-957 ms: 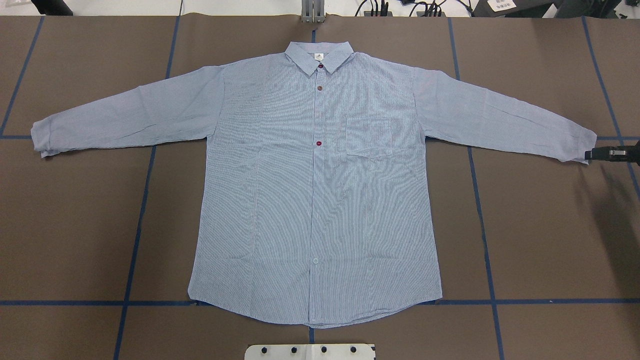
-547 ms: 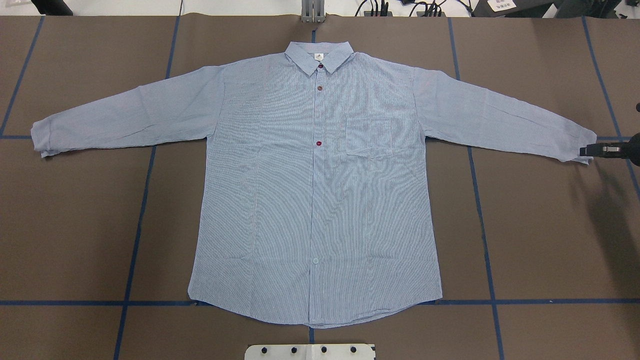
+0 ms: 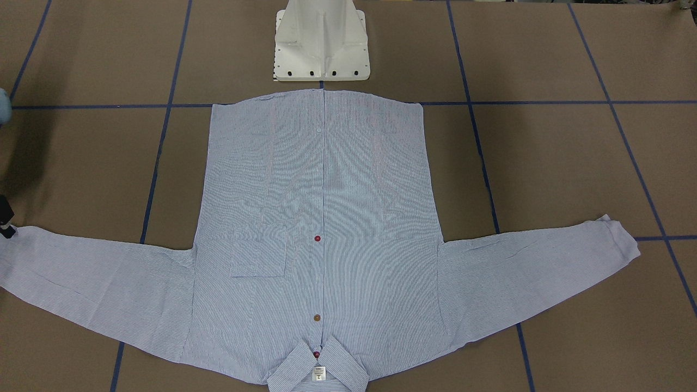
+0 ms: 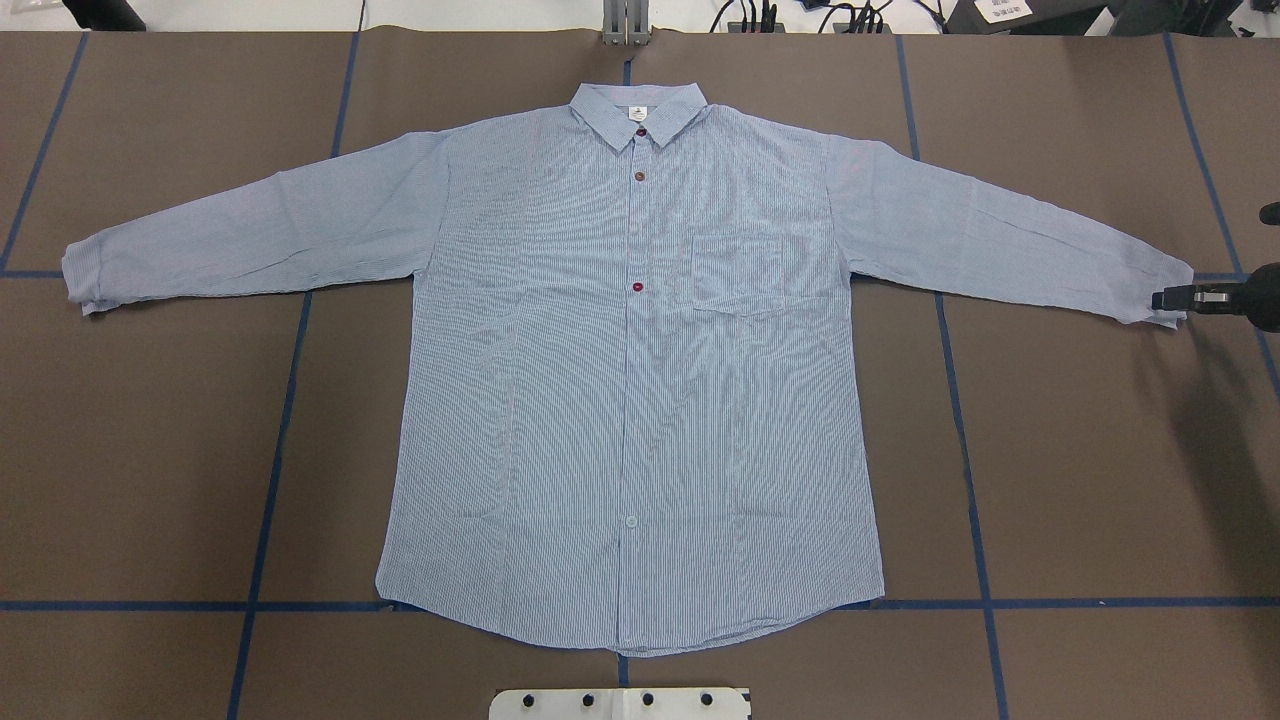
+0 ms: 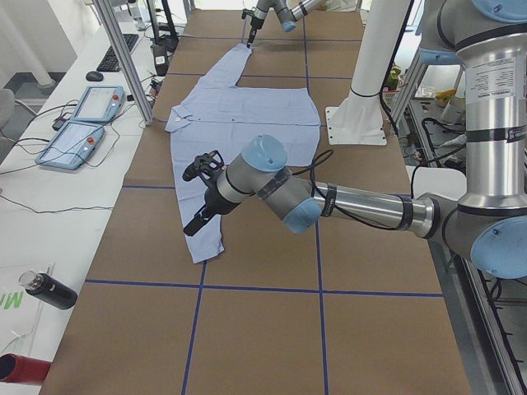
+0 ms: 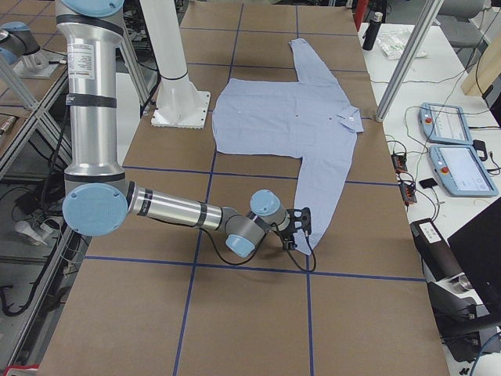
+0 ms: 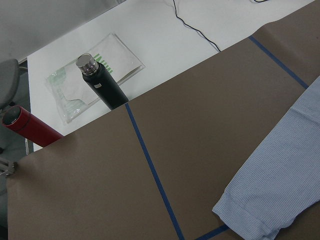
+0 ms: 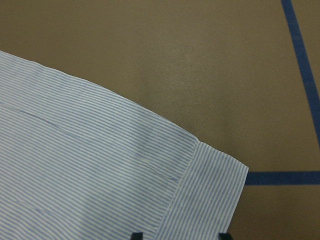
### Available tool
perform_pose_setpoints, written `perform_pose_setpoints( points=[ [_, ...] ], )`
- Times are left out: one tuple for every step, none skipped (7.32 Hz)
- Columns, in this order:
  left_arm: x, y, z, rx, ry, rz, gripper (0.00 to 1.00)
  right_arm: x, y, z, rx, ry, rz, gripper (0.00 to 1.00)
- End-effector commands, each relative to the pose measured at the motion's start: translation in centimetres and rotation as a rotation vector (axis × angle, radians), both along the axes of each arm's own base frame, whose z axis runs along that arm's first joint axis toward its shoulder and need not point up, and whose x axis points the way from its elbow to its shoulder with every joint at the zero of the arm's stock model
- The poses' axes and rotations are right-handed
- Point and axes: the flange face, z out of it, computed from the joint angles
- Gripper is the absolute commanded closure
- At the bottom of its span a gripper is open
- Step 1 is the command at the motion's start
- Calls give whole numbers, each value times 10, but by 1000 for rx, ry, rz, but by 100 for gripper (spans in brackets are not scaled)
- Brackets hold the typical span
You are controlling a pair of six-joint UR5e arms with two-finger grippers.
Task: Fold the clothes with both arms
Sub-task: 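Lower the right gripper to the cuff of the sleeve nearest it and grasp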
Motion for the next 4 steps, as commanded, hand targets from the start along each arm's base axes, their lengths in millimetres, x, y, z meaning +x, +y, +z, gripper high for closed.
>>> perform_pose_setpoints(
  points=[
    [0,0,0,0,0,0,0,-5,1,2,6,11,0,46],
    [0,1,1,-2,0,0,0,-5,1,3,5,12,2,57],
    [0,1,1,-2,0,0,0,-5,1,3,4,13,2,78],
    [0,1,1,-2,0,0,0,-5,1,2,-8,5,15,100]
  ],
)
